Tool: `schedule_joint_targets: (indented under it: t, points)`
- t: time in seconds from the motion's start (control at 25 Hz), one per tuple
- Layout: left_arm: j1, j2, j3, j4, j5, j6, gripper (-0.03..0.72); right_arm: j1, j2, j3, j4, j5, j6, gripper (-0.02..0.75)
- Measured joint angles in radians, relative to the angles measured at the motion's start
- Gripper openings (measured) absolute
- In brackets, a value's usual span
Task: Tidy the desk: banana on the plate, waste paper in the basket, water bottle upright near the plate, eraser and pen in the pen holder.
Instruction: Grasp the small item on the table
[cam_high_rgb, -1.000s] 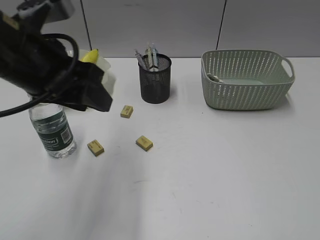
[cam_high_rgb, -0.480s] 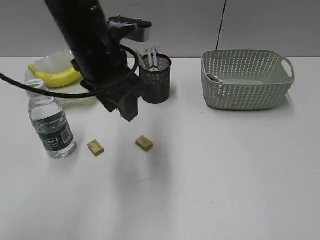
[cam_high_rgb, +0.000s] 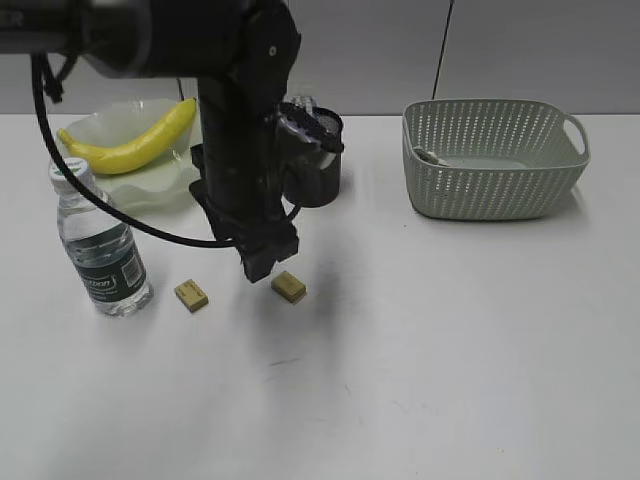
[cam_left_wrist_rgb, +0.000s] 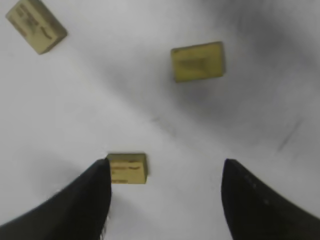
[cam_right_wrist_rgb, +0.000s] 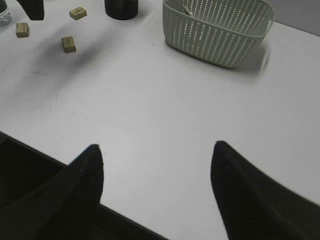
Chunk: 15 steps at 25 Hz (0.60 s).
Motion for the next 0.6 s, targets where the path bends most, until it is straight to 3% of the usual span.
schedule_joint_targets:
  t: [0.16, 0.6]
  points:
    - [0.007, 0.042, 0.000, 0.056, -0.005, 0.000, 0.521, 0.000, 0.000, 0.000, 0.000, 0.000, 0.000, 0.533]
    - [0.073, 0.056, 0.000, 0.064, 0.002, 0.057, 0.521, 0.000, 0.000, 0.000, 0.000, 0.000, 0.000, 0.533]
